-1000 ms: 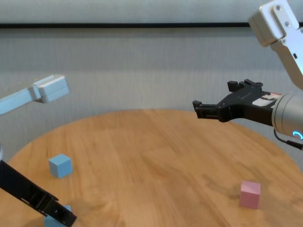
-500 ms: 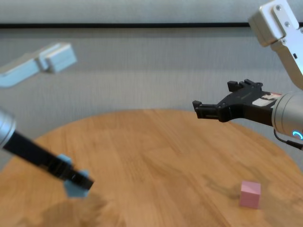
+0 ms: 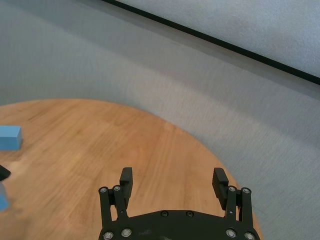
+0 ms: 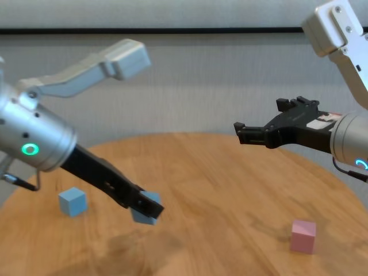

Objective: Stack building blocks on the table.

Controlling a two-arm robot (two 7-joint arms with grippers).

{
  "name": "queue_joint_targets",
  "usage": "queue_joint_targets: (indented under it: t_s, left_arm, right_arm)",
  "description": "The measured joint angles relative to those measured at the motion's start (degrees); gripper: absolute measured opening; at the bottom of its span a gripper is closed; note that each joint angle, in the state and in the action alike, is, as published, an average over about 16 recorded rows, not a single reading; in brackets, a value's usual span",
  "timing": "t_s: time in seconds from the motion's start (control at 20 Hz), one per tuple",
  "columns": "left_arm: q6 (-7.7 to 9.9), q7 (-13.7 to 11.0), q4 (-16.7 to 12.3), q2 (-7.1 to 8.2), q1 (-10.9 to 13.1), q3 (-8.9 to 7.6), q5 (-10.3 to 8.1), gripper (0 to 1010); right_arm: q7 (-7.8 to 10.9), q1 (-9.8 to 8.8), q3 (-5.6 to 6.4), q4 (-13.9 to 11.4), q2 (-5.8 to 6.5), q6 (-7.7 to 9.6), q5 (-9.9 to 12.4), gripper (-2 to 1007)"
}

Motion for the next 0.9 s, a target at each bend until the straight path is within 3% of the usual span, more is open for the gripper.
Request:
queue_joint_targets:
  t_s: [0.2,0.4,0.65,0.9]
  left_arm:
    - [-3.31,-2.4,3.0,-1.55,-2.6,2.88,2.53,563]
    - [-5.31,-3.8,5.0,-2.62,-4.2,4.62,4.22,563]
    - [-6.47,-4.4,6.2,-3.29,-5.0,5.55,5.32,563]
    - [-6.49,-4.4,6.3,-3.31,-5.0,5.59,5.41,588]
  right_arm:
    - [0.00,0.00,0.00,0.0,0.00,0.00,0.0,1004]
    - [0.00,0.00,0.00,0.0,0.00,0.00,0.0,1004]
    - [0.00,0.00,0.00,0.0,0.00,0.00,0.0,1004]
    - [0.00,0.00,0.00,0.0,0.00,0.00,0.0,1004]
